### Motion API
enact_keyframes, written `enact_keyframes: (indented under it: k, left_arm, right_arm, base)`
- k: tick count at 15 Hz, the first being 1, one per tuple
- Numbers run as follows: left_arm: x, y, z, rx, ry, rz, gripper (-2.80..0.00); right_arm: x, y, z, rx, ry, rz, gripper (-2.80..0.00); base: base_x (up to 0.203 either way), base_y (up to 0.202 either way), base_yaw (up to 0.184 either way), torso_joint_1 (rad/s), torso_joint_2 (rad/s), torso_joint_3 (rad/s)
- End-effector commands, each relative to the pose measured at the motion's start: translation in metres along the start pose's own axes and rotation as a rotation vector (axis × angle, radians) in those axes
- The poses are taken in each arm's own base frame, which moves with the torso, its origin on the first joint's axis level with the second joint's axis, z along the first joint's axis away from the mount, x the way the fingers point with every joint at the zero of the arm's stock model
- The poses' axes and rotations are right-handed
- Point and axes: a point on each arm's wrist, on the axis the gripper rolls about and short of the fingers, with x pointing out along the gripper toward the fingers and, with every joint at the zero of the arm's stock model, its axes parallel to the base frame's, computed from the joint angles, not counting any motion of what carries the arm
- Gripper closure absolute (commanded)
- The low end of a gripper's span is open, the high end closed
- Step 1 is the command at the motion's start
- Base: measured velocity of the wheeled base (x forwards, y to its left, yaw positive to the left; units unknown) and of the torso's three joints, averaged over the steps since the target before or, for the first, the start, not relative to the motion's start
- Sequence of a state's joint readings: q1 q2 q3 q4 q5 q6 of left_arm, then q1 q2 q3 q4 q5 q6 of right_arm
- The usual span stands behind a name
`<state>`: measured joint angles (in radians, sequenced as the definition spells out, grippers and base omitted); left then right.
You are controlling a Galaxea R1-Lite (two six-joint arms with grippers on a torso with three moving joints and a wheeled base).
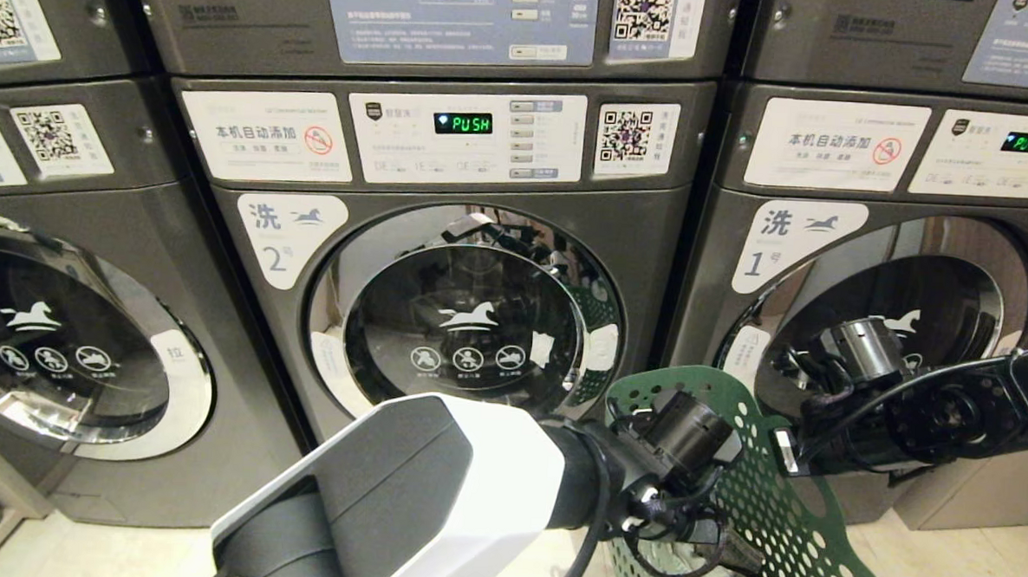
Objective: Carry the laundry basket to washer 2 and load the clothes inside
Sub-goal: Pick up the clothes basket and put it beside the washing machine
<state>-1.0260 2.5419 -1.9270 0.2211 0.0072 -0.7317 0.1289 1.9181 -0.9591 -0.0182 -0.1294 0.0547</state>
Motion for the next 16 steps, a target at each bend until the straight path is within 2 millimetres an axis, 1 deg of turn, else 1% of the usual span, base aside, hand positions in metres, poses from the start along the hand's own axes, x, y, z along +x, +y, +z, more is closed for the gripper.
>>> enact_keyframes:
  k: [1,7,11,13,14,16]
  left_arm:
    - [-0.001,0.000,0.000,-0.004,0.000,0.000,0.00]
    - [-0.002,-0.006,-0.004,0.006,0.007,-0.012,0.00]
    - [0.000,-0.012,-0.010,0.017,0.011,-0.023,0.00]
    - [0.001,-0.013,-0.011,0.021,0.010,-0.021,0.00]
    - [0.001,-0.013,-0.011,0.020,0.009,-0.022,0.00]
    - [0.001,-0.013,-0.012,0.021,0.010,-0.021,0.00]
  right_arm:
    - [0.001,0.000,0.000,0.000,0.002,-0.001,0.00]
    - [0.001,-0.005,-0.002,0.009,0.008,-0.011,0.00]
    - [0.007,-0.004,-0.002,0.009,0.020,-0.013,0.00]
    - [0.011,-0.004,0.000,0.014,-0.025,-0.010,0.00]
    - [0.015,-0.003,-0.001,0.012,-0.038,-0.011,0.00]
    - [0.016,-0.003,-0.002,-0.007,-0.037,-0.013,0.00]
  base:
    - [0.000,0.000,0.000,0.003,0.00,-0.193]
    - [0.000,0.000,0.000,0.003,0.01,-0.208]
    - [0.000,0.000,0.000,0.004,0.00,-0.192]
    - [0.000,0.000,0.000,0.003,0.00,-0.189]
    - [0.000,0.000,0.000,0.008,0.00,-0.243]
    - [0.000,0.000,0.000,0.002,0.00,-0.191]
